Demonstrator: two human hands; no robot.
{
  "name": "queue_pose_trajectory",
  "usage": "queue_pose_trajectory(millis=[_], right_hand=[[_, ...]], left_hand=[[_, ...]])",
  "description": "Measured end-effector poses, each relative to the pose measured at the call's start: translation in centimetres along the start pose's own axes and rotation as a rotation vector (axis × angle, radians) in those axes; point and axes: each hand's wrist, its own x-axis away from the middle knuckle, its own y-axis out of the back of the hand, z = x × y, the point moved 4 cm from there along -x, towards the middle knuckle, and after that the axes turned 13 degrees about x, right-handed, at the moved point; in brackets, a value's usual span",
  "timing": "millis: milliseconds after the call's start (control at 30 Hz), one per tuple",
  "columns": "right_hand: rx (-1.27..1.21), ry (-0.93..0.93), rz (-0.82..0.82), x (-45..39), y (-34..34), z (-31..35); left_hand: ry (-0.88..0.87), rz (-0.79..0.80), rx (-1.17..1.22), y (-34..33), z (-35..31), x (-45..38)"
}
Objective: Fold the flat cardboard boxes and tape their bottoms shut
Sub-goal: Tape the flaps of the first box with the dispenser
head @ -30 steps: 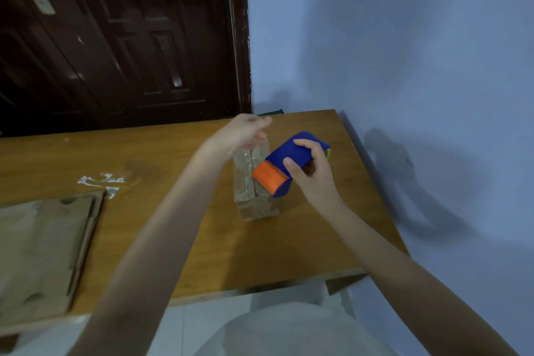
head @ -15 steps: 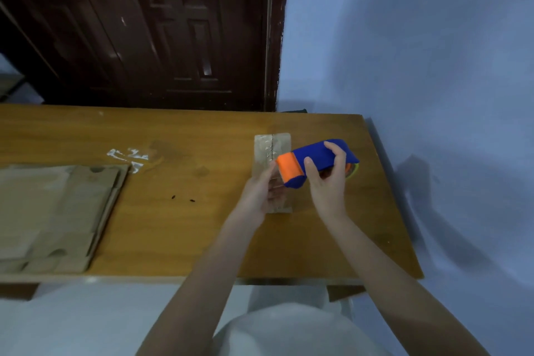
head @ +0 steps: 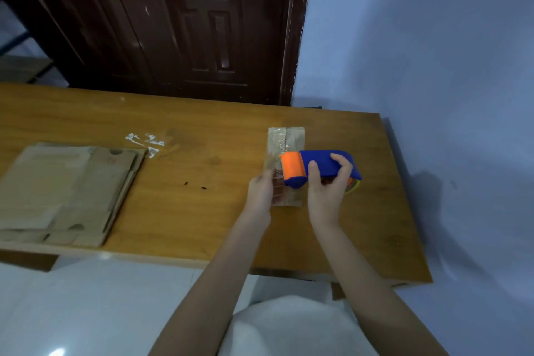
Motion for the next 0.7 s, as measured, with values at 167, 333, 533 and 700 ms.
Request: queue_pose_trajectory(millis=[167, 333, 533, 700], right_hand=[[-0.016, -0.005, 0.011, 0.48, 0.13, -0.03], [-0.044, -0.005, 0.015, 0.9, 0.11, -0.05], [-0.11, -0.052, 0.003, 0.99, 0.16, -0.36], [-0.102, -0.067, -0.006, 0.87, 0.17, -0.64]], left_hand=[[-0.038, 0.024, -0.077, 0.09, -0.28, 0.48], [0.0, -0.011, -0.09, 0.47, -0.45, 0.17], [-0.025, 0.001, -0.113, 0.38, -0.5, 0.07], [-0.107, 0.032, -0.157, 0.14, -0.17, 0.11]])
